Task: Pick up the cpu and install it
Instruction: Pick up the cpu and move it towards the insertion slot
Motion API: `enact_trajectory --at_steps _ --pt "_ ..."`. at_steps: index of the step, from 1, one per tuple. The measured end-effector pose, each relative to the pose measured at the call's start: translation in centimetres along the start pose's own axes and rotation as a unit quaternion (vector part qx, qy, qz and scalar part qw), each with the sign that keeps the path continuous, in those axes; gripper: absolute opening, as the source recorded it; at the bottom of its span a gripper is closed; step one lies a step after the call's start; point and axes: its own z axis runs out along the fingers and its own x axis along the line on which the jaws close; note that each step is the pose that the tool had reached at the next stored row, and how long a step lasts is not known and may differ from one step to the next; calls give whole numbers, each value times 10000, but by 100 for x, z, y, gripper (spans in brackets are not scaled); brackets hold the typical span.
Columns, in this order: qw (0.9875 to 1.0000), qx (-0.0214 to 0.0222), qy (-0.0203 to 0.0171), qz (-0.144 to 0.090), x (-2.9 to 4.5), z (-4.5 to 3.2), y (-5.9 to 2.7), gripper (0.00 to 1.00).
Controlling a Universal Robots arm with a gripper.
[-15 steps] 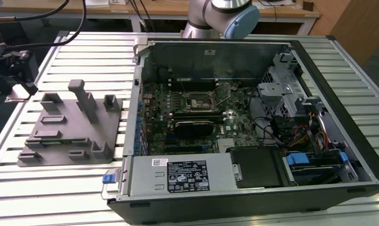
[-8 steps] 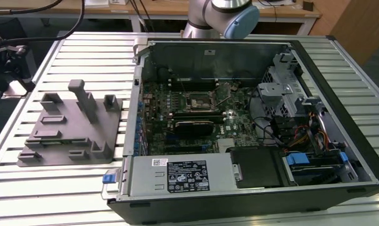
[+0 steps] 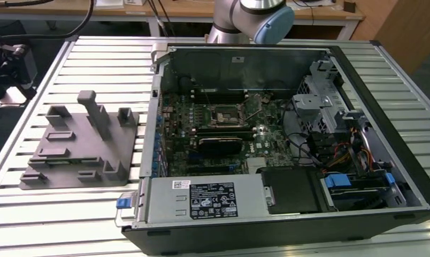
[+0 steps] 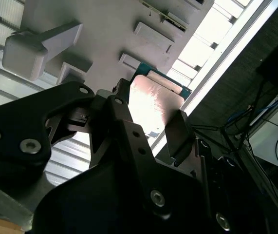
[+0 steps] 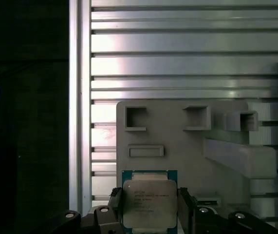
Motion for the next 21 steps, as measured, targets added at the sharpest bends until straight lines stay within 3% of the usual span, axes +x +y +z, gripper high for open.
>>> enact_trajectory --at_steps 7,21 --pt "10000 0 -1 0 0 -96 5 54" --pt "10000 0 0 0 0 -507 26 54"
